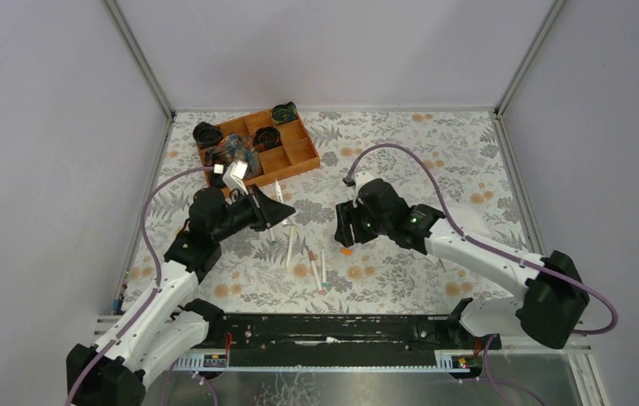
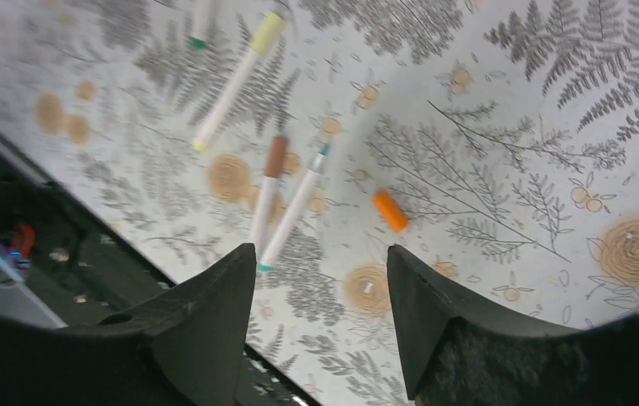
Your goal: Insert the pens into the pen caps
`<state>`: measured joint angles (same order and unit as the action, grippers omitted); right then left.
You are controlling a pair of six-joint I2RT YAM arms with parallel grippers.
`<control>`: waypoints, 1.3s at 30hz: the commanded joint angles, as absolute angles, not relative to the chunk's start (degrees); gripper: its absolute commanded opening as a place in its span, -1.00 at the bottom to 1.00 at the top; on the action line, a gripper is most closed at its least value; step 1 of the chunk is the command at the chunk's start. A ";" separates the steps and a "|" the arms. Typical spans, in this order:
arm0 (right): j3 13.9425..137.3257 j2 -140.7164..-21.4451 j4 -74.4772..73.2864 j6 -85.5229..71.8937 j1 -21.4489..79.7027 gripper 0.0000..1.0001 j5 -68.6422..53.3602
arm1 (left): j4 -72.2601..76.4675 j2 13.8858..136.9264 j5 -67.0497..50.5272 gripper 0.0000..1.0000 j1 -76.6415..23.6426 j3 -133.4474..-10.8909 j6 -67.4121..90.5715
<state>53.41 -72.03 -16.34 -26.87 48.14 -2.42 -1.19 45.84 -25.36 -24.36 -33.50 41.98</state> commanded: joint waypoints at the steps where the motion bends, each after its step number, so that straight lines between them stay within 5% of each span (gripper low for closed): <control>1: 54.85 -78.71 -18.69 -17.85 46.13 0.26 -2.27 | -1.44 49.10 -32.09 -1.00 -18.24 -35.87 38.25; 16: 65.85 -99.54 -22.76 -7.54 44.82 0.25 -4.44 | -5.93 50.36 -25.01 -1.00 -13.32 -38.38 27.59; 39: 64.58 -103.08 -24.53 -0.91 44.80 0.19 -11.75 | -11.01 47.01 -20.04 -1.00 -13.34 -38.33 27.09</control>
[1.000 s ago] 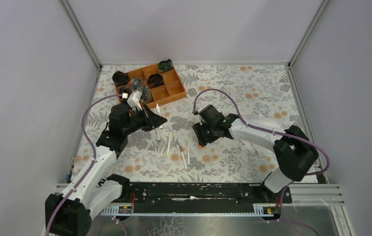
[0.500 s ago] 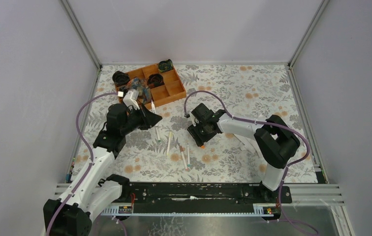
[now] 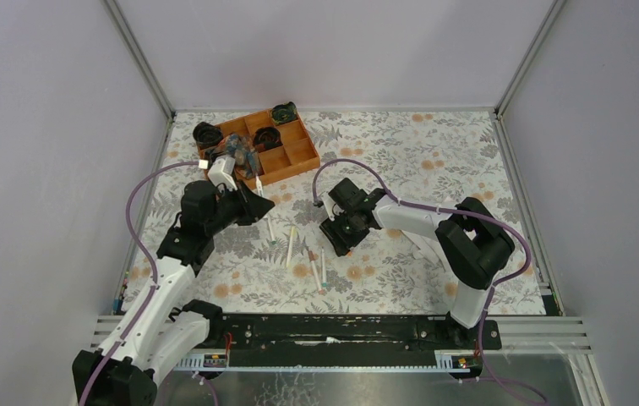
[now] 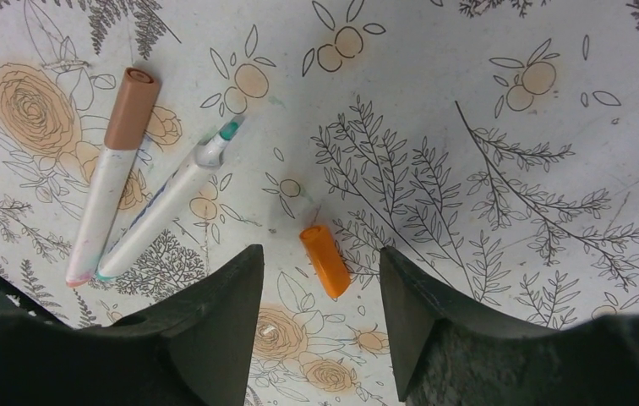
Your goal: Insert the pens into the pen caps
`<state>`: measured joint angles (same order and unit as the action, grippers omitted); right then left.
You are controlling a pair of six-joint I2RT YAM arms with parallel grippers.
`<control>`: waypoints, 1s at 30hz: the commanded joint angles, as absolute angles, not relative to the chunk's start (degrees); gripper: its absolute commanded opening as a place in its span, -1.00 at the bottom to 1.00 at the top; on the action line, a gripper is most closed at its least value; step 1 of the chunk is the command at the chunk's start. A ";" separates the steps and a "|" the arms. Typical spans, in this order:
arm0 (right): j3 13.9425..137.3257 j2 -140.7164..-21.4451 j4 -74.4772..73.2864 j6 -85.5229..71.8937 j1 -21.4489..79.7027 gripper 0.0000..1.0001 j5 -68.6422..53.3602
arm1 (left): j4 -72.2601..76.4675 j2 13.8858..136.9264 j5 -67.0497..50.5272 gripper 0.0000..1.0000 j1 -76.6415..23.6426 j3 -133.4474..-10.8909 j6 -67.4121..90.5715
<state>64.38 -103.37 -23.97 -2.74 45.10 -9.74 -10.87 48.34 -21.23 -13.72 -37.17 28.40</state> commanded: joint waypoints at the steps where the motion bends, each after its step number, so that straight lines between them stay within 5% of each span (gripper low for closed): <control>1: 64.37 -103.13 -24.52 -0.76 44.82 0.19 -11.59 | -11.00 46.95 -20.05 -1.00 -13.31 -38.32 27.11; 30: 58.78 -106.09 -19.10 -7.91 48.94 -0.35 6.67 | -16.01 42.26 -23.12 -1.00 -13.36 -36.53 21.07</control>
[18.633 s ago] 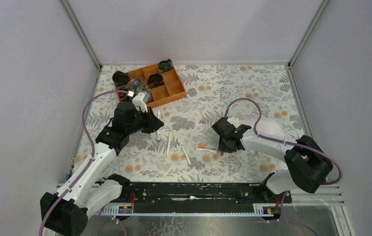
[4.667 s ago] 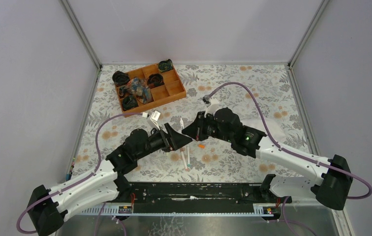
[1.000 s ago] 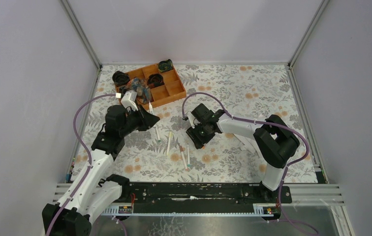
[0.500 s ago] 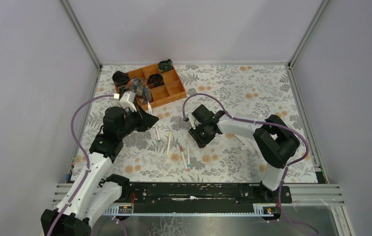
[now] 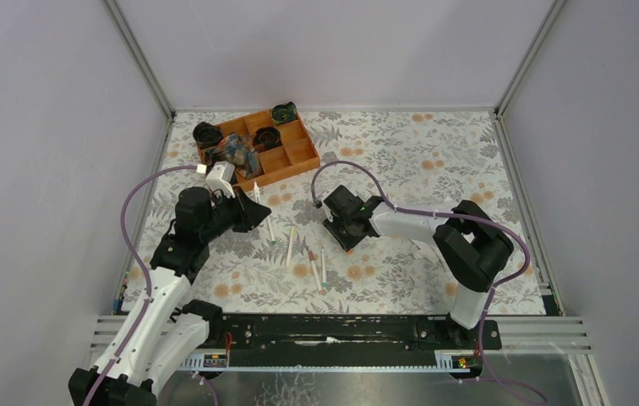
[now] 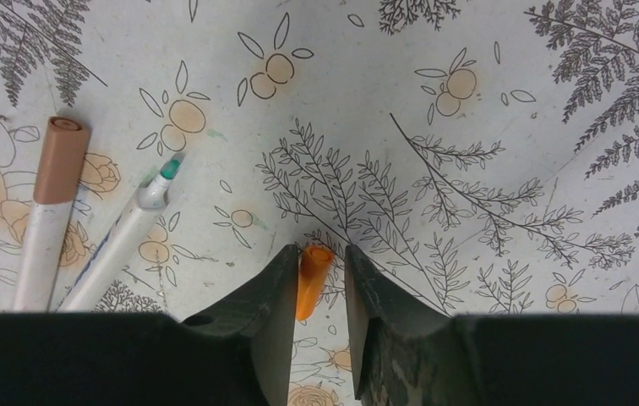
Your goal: Insert the pens into the pen caps
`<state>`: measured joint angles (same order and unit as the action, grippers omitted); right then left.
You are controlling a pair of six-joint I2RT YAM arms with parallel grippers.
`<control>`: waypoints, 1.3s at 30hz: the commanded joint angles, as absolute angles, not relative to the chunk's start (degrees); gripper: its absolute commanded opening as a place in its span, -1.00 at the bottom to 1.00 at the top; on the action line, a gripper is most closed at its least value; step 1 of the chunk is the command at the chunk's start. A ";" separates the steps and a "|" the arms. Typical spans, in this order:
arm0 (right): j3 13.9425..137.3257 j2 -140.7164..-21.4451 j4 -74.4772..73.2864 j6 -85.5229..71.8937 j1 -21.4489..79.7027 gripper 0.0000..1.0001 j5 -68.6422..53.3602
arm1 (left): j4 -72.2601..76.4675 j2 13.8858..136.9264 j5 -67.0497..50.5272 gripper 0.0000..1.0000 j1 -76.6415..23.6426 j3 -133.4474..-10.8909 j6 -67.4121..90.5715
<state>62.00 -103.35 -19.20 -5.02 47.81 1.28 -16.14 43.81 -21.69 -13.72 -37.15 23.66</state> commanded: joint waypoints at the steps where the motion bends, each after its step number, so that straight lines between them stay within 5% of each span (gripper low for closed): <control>1: 58.48 -106.08 -18.89 -8.76 49.12 -0.38 6.96 | -16.01 42.15 -23.23 -1.00 -13.36 -36.44 20.99; 10: 58.33 -100.49 -17.00 -16.08 49.10 -0.99 5.94 | -11.96 39.79 -24.52 -1.00 -13.35 -33.48 22.13; 20: 62.41 -91.88 -18.09 -20.93 49.12 -1.00 3.55 | -4.23 39.83 -30.62 -1.00 -14.50 -32.04 25.30; 29: 62.83 -82.57 -10.36 -30.49 49.01 -1.00 0.73 | -0.12 40.72 -24.59 -1.00 -29.91 -28.38 30.23; 39: 59.71 -75.23 5.26 -40.05 49.02 -1.00 -0.93 | 3.64 47.19 -32.15 -1.00 -37.07 -30.33 27.32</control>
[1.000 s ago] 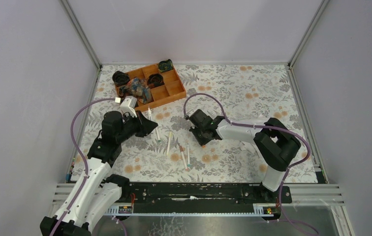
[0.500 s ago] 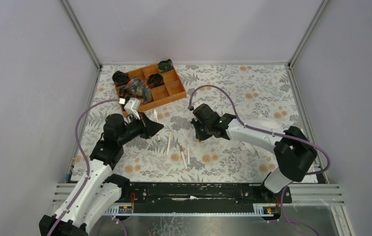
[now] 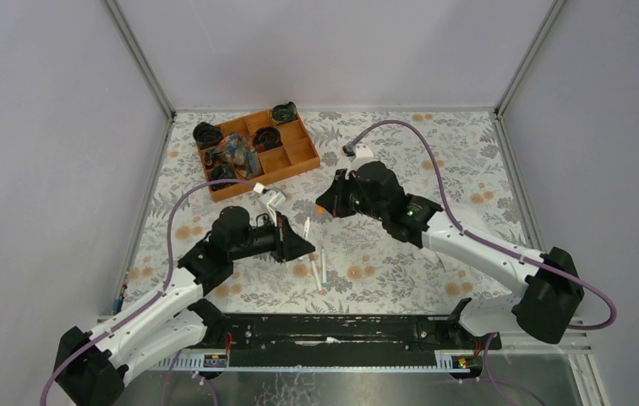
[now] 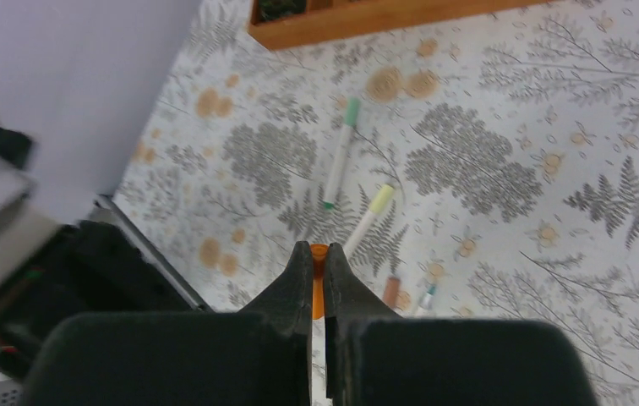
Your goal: Insert the pens into the pen caps
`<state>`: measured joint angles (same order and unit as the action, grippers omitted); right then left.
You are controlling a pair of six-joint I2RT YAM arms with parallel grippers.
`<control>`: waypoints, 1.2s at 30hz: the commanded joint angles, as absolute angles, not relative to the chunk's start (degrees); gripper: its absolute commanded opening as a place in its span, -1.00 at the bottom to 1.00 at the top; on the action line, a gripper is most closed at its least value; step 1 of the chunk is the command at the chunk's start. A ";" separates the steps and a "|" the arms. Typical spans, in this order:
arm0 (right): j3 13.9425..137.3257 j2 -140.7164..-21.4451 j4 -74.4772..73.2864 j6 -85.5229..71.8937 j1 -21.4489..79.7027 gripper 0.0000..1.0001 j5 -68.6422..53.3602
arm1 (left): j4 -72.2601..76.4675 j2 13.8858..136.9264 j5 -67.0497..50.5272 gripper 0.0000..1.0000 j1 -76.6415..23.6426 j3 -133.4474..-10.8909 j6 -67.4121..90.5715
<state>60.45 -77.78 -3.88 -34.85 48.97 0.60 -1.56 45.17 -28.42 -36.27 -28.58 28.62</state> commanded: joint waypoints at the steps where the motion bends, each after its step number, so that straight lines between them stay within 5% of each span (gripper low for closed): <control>1: 59.34 -74.83 6.29 -40.67 49.02 -1.00 -1.50 | 3.76 47.89 -32.53 -1.00 -37.15 -30.60 27.11; 25: 55.29 -71.75 7.86 -42.32 49.03 -0.99 -1.60 | -0.59 48.24 -25.71 -1.00 -37.00 -32.84 23.91; 36: 55.05 -70.89 6.44 -41.44 49.06 -0.18 -0.04 | -0.06 47.88 -25.33 -1.00 -34.33 -32.85 25.48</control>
